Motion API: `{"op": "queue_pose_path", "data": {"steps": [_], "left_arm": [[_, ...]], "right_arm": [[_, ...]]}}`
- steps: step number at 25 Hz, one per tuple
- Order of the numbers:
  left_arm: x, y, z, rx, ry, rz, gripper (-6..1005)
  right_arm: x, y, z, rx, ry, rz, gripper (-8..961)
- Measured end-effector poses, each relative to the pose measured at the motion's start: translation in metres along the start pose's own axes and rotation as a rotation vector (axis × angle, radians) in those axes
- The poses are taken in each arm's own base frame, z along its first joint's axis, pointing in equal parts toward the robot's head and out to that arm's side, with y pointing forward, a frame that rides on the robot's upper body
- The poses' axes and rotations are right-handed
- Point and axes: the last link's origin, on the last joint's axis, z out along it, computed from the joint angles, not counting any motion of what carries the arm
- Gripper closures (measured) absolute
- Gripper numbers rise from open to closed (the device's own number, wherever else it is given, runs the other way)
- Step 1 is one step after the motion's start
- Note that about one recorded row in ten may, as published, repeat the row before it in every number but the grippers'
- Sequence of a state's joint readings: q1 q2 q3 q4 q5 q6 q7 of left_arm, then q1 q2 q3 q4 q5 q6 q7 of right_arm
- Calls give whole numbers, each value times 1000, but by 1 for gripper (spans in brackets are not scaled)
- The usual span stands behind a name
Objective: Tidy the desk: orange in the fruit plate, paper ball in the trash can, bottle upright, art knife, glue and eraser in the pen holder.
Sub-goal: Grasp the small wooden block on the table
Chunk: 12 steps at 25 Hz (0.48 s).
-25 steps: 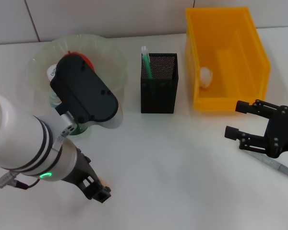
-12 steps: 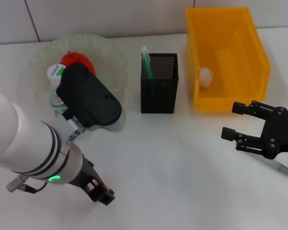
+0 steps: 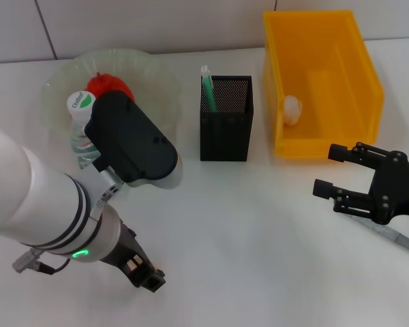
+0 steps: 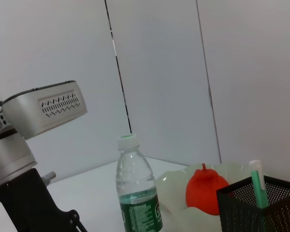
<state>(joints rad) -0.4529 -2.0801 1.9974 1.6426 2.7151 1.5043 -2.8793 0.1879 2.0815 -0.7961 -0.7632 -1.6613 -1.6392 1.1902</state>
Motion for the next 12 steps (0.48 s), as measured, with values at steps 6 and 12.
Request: {"op": "queue_pose_path", "data": {"steps": [6,12], "left_arm": [[-1,0,4,0,-8,1,221],[-1,-2,8,1,-17,-3,223]], "right_arm": [[0,-1,0,2,1,-1,190],[0,-2,2,6,3,-1,191]]}}
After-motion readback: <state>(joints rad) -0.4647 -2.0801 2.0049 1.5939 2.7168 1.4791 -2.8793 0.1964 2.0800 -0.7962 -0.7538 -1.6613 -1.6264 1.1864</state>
